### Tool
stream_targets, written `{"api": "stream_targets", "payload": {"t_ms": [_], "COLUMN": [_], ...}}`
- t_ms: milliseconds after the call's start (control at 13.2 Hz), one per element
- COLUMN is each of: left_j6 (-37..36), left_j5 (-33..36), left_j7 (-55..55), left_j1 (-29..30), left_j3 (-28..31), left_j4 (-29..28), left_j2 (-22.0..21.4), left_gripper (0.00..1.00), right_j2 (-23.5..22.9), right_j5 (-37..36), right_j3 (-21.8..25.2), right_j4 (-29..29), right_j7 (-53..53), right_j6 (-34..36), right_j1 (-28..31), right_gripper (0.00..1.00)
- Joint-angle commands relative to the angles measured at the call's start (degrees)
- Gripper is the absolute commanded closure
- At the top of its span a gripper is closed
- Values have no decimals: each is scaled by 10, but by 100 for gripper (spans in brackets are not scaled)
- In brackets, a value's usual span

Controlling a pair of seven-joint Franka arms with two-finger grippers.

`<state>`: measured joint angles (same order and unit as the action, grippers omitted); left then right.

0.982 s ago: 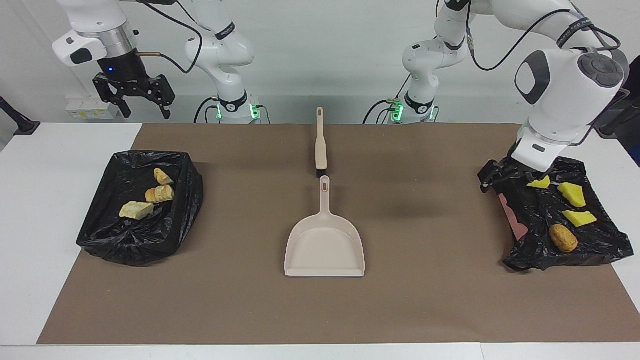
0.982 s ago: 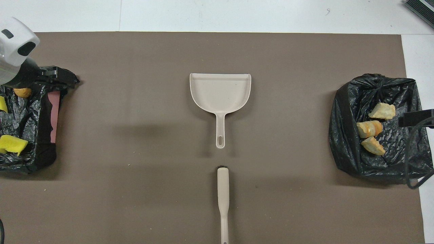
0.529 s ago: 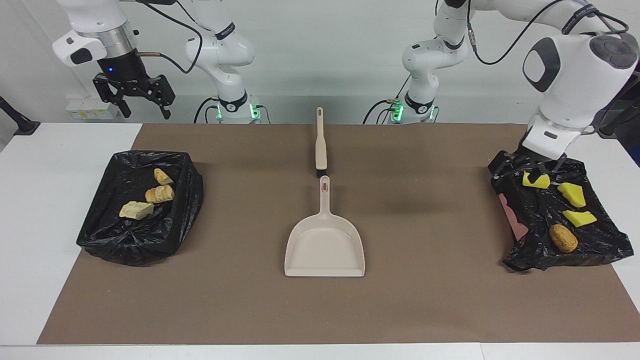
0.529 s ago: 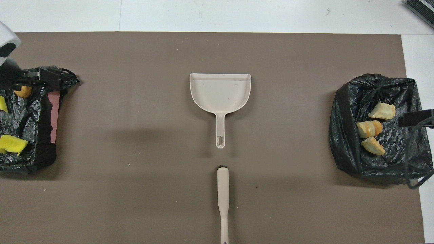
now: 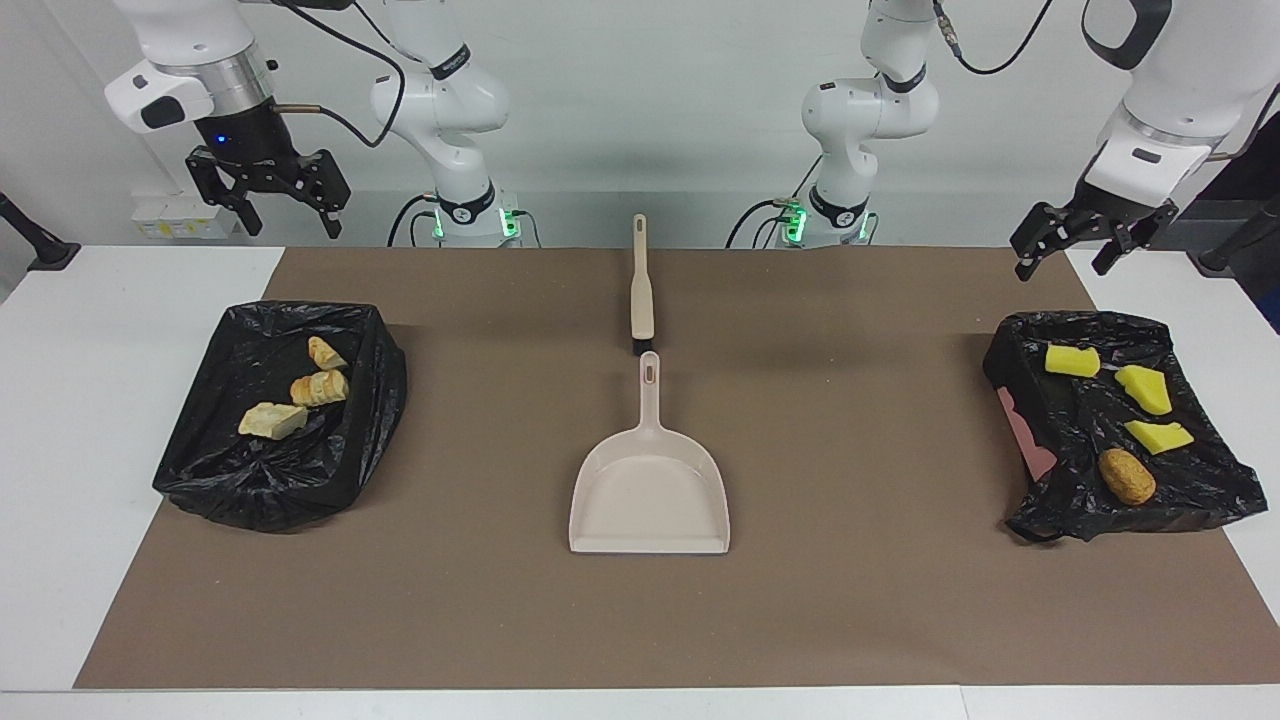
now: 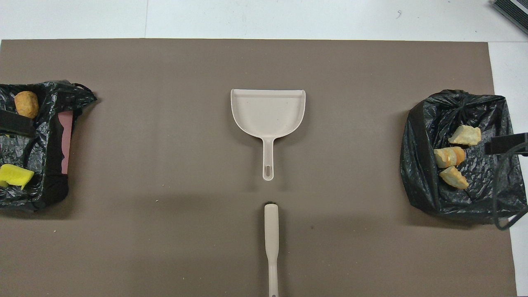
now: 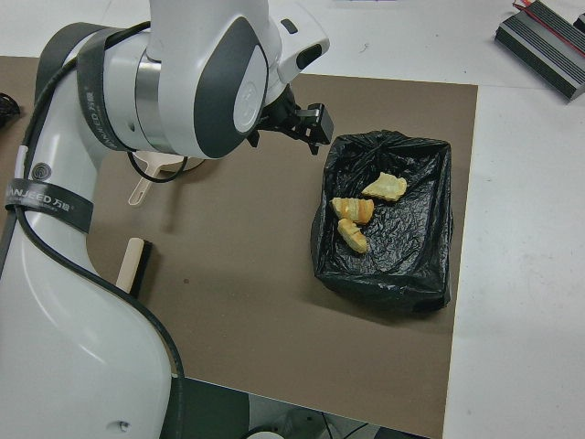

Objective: Sweep and dump trash in bin

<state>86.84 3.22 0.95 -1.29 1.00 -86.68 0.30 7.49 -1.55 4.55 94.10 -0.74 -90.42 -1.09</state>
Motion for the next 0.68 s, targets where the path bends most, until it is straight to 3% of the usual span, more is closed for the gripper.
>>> {"api": "stream_targets", "payload": {"t_ms": [0,605], "left_j6": [-18,-4], "left_j5": [-7,-43], "left_j7": [7,16], "left_j1": [-6,-14], "left_j3": [4,5], "left_j4": [-24,-44], "left_j2": [-20,-33], "left_gripper": [0,0], "right_j2": [3,3], "right_j5": [0,0], "right_j3": [-5,-4], "right_j4": [-1,-1], "right_j7": [0,0], "right_j6": [7,7], "right_j1": [4,4], "right_gripper": [0,0]}}
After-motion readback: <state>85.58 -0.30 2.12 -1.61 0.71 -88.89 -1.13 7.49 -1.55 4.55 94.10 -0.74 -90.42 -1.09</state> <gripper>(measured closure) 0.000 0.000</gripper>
